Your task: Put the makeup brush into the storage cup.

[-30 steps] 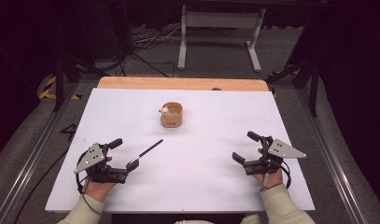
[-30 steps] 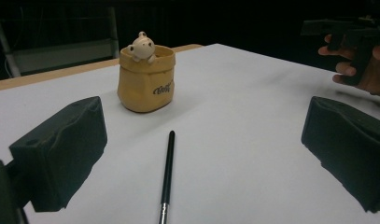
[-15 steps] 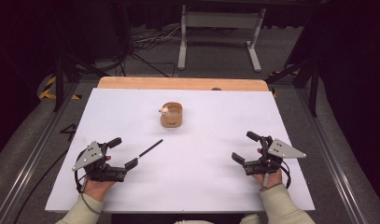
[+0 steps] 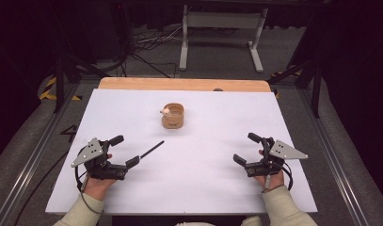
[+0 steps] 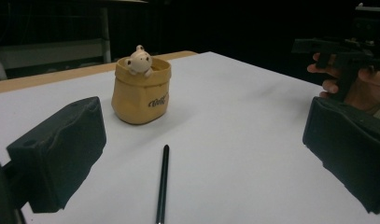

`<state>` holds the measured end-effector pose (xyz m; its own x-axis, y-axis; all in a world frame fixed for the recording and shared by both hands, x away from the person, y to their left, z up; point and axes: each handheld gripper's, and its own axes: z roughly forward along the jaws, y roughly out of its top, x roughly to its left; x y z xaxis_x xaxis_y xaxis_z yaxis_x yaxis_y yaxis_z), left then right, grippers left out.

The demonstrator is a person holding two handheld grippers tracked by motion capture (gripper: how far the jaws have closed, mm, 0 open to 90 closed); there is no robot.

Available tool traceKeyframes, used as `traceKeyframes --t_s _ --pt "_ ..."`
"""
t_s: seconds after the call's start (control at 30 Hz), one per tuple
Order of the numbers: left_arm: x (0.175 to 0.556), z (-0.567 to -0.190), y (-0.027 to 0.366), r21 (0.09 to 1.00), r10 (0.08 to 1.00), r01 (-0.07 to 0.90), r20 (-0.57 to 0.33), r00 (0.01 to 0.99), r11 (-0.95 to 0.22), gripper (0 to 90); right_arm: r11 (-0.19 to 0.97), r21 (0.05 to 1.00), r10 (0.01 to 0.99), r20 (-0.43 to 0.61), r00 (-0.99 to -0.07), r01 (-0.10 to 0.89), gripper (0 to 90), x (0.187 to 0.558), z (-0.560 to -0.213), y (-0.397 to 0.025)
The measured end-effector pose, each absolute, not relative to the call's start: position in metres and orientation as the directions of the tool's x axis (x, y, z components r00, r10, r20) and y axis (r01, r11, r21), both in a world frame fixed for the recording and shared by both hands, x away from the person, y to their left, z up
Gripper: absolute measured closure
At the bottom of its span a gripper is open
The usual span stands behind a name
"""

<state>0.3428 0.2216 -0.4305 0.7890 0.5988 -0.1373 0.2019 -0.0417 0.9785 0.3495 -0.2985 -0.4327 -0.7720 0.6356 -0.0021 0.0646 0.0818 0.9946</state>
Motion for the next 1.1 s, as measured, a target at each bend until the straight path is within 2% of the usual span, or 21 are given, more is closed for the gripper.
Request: traceKeyframes --t_s 0.23,0.9,0.97,1.1 --pt "0.349 -0.423 0.216 0.983 0.586 0.182 -0.139 0.798 -0.015 0.5 0.082 0.995 0.638 -0.002 -0.770 0.065 0.2 0.350 -0.433 -0.298" --pt "0.370 -0.416 0.201 0.974 0.565 0.225 -0.181 0.805 -0.008 0.5 0.062 0.997 0.619 -0.006 -0.785 0.042 0.0 0.350 -0.432 -0.298" --pt "0.371 -0.413 0.200 0.980 0.568 0.198 -0.154 0.808 -0.017 0.5 0.060 0.997 0.618 -0.003 -0.787 0.044 0.0 0.350 -0.431 -0.298" --pt "0.372 -0.405 0.196 0.976 0.576 0.205 -0.126 0.808 -0.073 2.0 0.064 0.997 0.618 -0.005 -0.786 0.044 0.0 0.350 -0.431 -0.298"
